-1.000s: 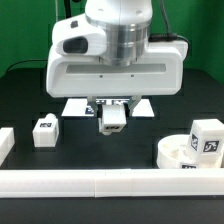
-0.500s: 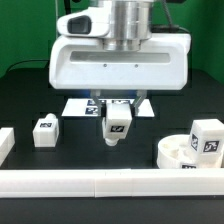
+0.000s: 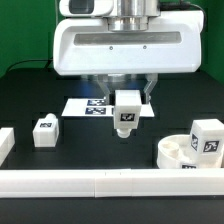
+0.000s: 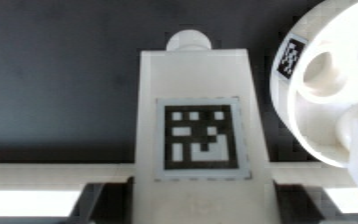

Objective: Assemble stool

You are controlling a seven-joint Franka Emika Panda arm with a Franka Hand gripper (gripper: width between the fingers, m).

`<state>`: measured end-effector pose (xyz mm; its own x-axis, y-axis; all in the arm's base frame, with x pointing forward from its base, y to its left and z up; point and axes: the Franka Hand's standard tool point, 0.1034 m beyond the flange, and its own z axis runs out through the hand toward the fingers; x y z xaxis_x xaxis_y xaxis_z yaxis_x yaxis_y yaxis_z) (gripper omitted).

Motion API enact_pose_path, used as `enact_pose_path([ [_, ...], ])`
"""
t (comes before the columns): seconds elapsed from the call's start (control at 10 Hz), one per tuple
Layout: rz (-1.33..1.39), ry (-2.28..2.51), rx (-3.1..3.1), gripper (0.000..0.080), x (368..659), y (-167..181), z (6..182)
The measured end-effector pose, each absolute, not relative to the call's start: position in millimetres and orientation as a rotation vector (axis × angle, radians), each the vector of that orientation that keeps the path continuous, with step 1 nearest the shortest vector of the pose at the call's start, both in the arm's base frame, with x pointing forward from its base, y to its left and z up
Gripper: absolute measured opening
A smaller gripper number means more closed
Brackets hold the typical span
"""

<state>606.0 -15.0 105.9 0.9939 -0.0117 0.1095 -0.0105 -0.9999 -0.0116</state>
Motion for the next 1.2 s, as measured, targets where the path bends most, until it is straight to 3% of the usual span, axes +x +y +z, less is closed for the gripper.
enact_pose_path([
  [0.1, -0.343, 0.016, -3.128, 0.0338, 614.2, -16.7, 108.4],
  [0.4, -0.437, 0.116, -3.066, 0.0338, 621.7, 7.2, 125.0],
  [0.7, -0.431, 0.108, -3.07, 0.0338, 620.5, 5.7, 122.1],
  [1.0, -0.432, 0.142, -3.05, 0.0338, 613.4, 35.7, 126.8],
  [1.2, -0.475, 0.13, -3.049, 0.0338, 613.1, 37.6, 124.7],
])
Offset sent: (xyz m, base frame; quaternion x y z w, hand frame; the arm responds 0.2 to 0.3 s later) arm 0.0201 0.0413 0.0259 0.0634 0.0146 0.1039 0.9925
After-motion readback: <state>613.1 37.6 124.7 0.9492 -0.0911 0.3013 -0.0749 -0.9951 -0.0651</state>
